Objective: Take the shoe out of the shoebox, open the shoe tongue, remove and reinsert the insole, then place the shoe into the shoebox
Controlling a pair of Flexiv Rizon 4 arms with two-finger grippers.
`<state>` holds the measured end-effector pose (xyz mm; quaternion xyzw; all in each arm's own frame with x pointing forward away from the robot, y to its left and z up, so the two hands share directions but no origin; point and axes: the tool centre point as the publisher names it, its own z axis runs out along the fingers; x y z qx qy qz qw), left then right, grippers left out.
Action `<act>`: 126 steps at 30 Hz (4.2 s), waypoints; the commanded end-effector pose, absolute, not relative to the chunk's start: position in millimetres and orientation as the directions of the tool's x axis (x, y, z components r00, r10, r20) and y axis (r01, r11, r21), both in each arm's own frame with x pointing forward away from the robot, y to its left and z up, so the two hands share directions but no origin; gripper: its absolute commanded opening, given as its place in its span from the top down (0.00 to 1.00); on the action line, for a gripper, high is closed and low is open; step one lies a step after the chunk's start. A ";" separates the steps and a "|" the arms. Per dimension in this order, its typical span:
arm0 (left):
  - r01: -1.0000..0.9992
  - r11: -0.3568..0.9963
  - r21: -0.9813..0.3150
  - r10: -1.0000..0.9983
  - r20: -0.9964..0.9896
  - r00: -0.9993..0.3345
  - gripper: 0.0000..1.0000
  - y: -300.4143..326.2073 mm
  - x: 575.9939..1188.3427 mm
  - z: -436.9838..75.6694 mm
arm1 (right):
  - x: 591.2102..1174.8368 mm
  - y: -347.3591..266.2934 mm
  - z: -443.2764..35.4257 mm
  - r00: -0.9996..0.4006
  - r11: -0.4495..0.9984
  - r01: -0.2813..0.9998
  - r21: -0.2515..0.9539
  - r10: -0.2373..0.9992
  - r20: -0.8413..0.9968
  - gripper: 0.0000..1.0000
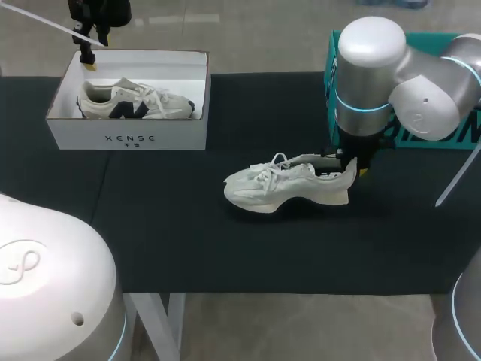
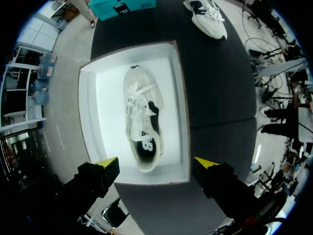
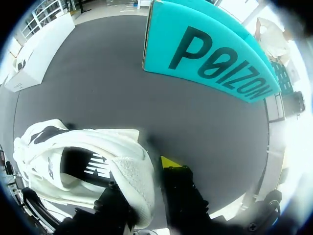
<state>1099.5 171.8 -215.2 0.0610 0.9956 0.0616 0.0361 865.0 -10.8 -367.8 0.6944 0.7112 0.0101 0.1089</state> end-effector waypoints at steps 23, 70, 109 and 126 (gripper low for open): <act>0.118 0.985 0.127 0.127 -0.067 -0.990 0.00 171.9 1098.5 -215.7 | 848.9 -7.0 -400.7 0.094 -0.075 0.991 0.110 0.979 -0.183 0.00; 0.118 0.985 0.127 0.127 -0.067 -0.990 0.00 171.9 1098.5 -215.7 | 849.6 -34.7 -293.5 -0.987 0.804 0.159 0.573 0.107 0.124 0.00; 0.118 0.985 0.127 0.127 -0.067 -0.990 0.00 171.9 1098.5 -215.7 | 871.0 -39.8 -336.9 -0.982 0.718 -0.183 0.672 -0.167 -0.088 0.00; 0.118 0.985 0.127 0.127 -0.067 -0.990 0.00 171.9 1098.5 -215.7 | 865.0 -43.3 -379.9 -0.983 0.745 -0.113 0.657 0.015 -0.185 0.00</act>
